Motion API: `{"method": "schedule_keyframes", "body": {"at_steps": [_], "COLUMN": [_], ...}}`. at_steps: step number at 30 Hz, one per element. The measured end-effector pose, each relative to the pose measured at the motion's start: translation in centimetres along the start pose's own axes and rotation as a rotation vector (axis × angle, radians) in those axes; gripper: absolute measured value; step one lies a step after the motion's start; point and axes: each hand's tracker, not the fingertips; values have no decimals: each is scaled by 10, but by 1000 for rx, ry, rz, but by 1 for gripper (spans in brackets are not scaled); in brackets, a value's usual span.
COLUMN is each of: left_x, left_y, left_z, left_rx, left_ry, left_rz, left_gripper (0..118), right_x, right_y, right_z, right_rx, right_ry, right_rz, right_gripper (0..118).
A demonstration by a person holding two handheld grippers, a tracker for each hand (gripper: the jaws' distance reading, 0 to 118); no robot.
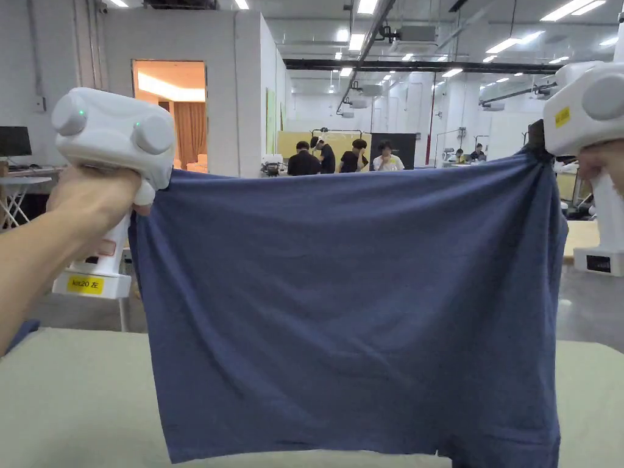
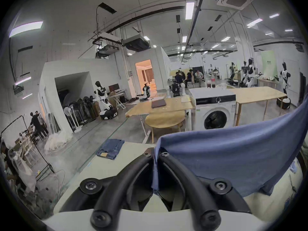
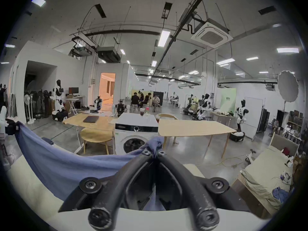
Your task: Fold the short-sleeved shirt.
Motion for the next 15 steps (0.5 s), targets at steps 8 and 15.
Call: {"method": "schedule_keyframes", "body": {"at_steps": [8, 15], "left_x": [34, 43], "left_y": [-102, -170], "left_z": [-57, -36], "left_rx": [-151, -211], "left_ry": [-38, -96], "left_rz": [-61, -83], "left_gripper": [0, 0], "right_x": [-6, 12], "right_y": [-118, -189], "right_z": [-45, -16], "right_rx": [-180, -263], "right_ry": [10, 23], "right_rz": [-20, -44], "right_gripper": [0, 0]}}
